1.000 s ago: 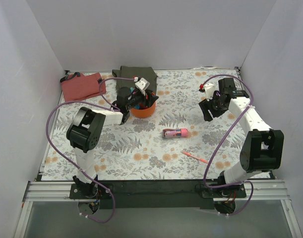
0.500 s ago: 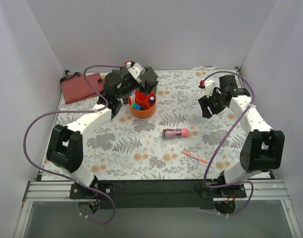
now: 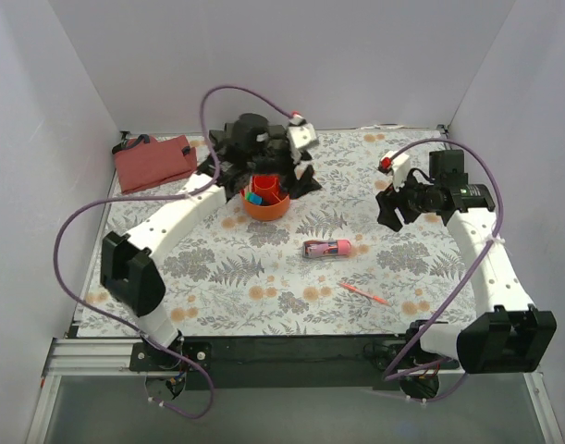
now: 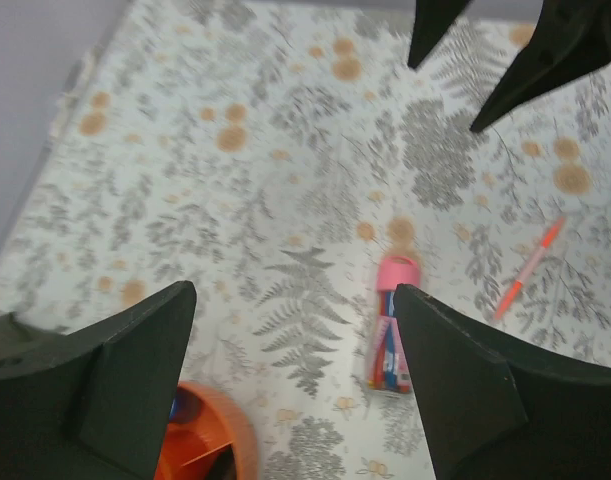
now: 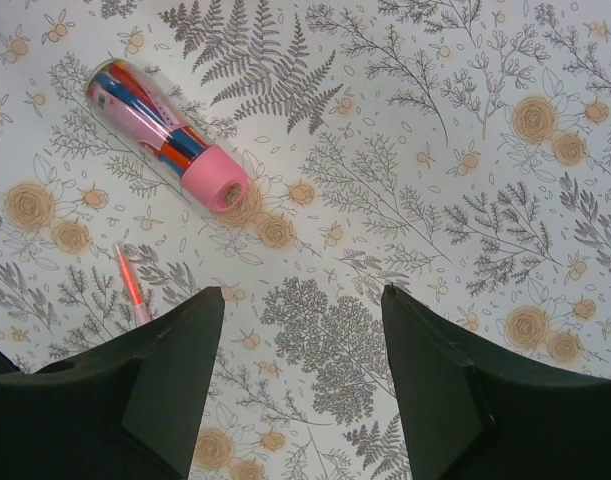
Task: Sort the stationery into containers
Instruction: Pick up the stationery from the center of the board.
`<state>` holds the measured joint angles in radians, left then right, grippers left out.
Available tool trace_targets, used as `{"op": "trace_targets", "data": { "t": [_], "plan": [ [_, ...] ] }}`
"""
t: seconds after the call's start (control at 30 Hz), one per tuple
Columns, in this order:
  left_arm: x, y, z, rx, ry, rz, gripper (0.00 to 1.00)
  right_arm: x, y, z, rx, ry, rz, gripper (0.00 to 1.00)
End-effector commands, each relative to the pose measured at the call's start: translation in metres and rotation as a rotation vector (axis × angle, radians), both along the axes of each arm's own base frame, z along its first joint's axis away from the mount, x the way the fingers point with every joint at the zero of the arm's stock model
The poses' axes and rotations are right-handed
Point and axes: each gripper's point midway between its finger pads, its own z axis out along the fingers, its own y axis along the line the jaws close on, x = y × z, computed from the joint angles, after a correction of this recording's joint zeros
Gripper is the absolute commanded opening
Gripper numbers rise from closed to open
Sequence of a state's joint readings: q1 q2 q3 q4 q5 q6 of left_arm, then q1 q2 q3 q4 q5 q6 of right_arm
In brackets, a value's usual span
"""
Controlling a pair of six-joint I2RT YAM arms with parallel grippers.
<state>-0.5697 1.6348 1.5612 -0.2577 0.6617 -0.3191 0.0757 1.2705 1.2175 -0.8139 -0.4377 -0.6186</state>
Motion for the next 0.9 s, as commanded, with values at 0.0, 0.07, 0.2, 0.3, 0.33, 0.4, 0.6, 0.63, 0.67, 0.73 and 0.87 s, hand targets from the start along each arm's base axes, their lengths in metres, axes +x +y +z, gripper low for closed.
{"op": "trace_targets", "data": {
  "t": [0.0,0.07,0.2,0.3,0.33,0.4,0.6,0.63,0.67,0.73,0.87],
  "plan": [
    [-0.053,-0.035,-0.094,0.349,0.151,-0.134,0.80,-0.018,-0.006,0.012,0.057,-0.027,-0.028,0.73],
    [-0.060,-0.055,-0.119,0.451,0.226,-0.170,0.78,-0.015,-0.018,0.019,0.124,-0.019,-0.114,0.73],
    [-0.060,-0.077,-0.146,0.522,0.342,-0.193,0.77,-0.010,-0.034,0.032,0.224,-0.019,-0.250,0.72],
    [-0.057,-0.090,-0.161,0.543,0.320,-0.177,0.77,-0.012,-0.037,0.043,0.222,-0.069,-0.277,0.73],
    [-0.057,-0.092,-0.167,0.559,0.307,-0.182,0.77,-0.011,-0.040,0.045,0.212,-0.083,-0.290,0.73],
    [-0.065,-0.098,-0.186,0.613,0.302,-0.206,0.76,-0.012,-0.042,0.049,0.203,-0.102,-0.312,0.73],
    [-0.078,-0.109,-0.211,0.657,0.315,-0.225,0.75,-0.006,-0.045,0.055,0.184,-0.155,-0.352,0.74],
    [-0.078,-0.109,-0.215,0.663,0.314,-0.221,0.75,-0.007,-0.044,0.054,0.187,-0.152,-0.353,0.74],
    [-0.079,-0.111,-0.218,0.666,0.311,-0.221,0.75,-0.007,-0.044,0.053,0.190,-0.148,-0.355,0.74],
    [-0.079,-0.111,-0.227,0.685,0.313,-0.215,0.75,-0.007,-0.044,0.052,0.190,-0.142,-0.356,0.74],
    [-0.076,-0.108,-0.249,0.718,0.323,-0.197,0.75,-0.005,-0.044,0.057,0.172,-0.163,-0.345,0.74]
  ]
}}
